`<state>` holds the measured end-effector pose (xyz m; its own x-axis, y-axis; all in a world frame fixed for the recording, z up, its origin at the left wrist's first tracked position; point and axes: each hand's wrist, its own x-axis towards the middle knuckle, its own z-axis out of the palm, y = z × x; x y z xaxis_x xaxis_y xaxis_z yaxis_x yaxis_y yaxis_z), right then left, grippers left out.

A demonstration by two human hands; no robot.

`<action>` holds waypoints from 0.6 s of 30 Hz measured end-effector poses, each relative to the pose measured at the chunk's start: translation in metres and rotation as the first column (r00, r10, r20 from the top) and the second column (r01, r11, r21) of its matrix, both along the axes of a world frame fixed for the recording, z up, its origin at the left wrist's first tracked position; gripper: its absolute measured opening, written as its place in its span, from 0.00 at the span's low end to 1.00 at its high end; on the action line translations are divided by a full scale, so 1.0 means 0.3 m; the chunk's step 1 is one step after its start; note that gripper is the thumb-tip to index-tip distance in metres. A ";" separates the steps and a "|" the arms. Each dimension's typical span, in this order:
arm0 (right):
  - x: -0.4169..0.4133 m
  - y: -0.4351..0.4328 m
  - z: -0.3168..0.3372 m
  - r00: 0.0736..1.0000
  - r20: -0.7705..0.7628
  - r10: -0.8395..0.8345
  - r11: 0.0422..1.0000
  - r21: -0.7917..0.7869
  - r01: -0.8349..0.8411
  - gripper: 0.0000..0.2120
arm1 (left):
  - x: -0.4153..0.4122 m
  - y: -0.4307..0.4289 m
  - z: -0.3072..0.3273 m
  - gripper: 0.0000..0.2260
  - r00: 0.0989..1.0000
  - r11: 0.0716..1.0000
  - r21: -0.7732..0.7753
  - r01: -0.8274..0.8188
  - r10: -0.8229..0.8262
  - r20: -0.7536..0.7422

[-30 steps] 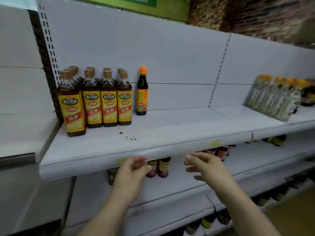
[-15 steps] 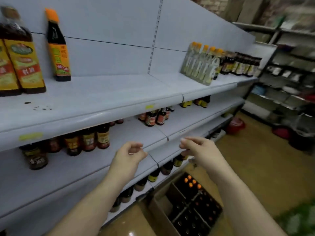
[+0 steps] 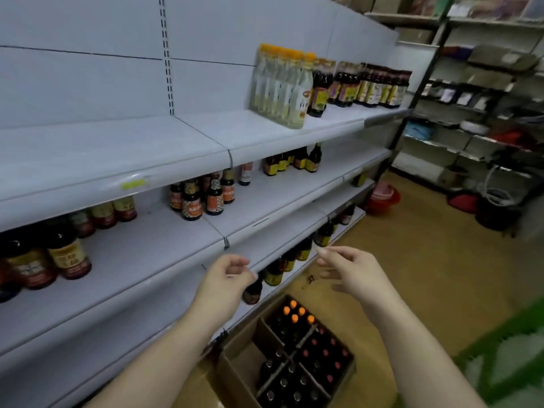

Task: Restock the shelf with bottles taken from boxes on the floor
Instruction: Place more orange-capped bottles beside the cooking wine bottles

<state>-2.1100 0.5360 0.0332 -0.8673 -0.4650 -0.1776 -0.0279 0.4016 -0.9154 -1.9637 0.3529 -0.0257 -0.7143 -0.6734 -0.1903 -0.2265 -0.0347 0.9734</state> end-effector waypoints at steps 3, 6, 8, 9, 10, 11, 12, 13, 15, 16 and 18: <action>-0.148 0.064 -0.018 1.000 0.013 0.015 1.000 0.022 -0.015 0.09 | -0.140 0.068 -0.023 0.08 1.000 1.000 -0.007 -0.002 0.002 0.028; -0.275 0.098 -0.035 1.000 0.029 -0.005 1.000 0.030 0.004 0.09 | -0.262 0.109 -0.040 0.08 0.999 1.000 0.017 0.011 -0.012 0.051; -0.351 0.107 -0.060 0.999 0.043 -0.022 0.999 0.041 0.021 0.10 | -0.339 0.110 -0.060 0.07 0.997 0.999 0.013 0.037 -0.038 0.070; -0.387 0.107 -0.076 0.998 0.051 -0.035 0.998 0.051 0.033 0.10 | -0.378 0.101 -0.078 0.07 0.996 0.999 0.013 0.049 -0.050 0.077; -0.420 0.106 -0.093 0.997 0.062 -0.052 0.997 0.060 0.048 0.10 | -0.416 0.089 -0.094 0.07 0.995 0.998 0.016 0.059 -0.061 0.084; -0.450 0.103 -0.111 0.995 0.075 -0.069 0.996 0.067 0.064 0.10 | -0.456 0.074 -0.113 0.07 0.993 0.997 0.027 0.070 -0.072 0.091; -0.479 0.098 -0.131 0.992 0.089 -0.087 0.994 0.075 0.080 0.09 | -0.496 0.059 -0.133 0.08 0.991 0.996 0.037 0.082 -0.086 0.106; -0.508 0.092 -0.154 0.989 0.101 -0.105 0.992 0.087 0.096 0.09 | -0.538 0.041 -0.158 0.08 0.987 0.994 0.043 0.097 -0.102 0.125; -0.566 0.071 -0.204 0.982 0.119 -0.149 0.984 0.119 0.134 0.10 | -0.626 0.003 -0.209 0.09 0.977 0.989 0.062 0.133 -0.141 0.157; -0.595 0.058 -0.232 0.975 0.133 -0.180 0.978 0.131 0.163 0.10 | -0.671 -0.018 -0.236 0.09 0.971 0.985 0.076 0.156 -0.167 0.171; -0.656 0.024 -0.298 0.950 0.184 -0.253 0.961 0.159 0.225 0.10 | -0.764 -0.071 -0.305 0.10 0.953 0.974 0.095 0.206 -0.222 0.208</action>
<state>-2.3068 0.5431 -0.0563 -0.8900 -0.2079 -0.4057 0.2625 0.4939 -0.8290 -2.1928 0.3315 -0.1172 -0.7767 -0.4883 -0.3979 -0.4405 -0.0305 0.8973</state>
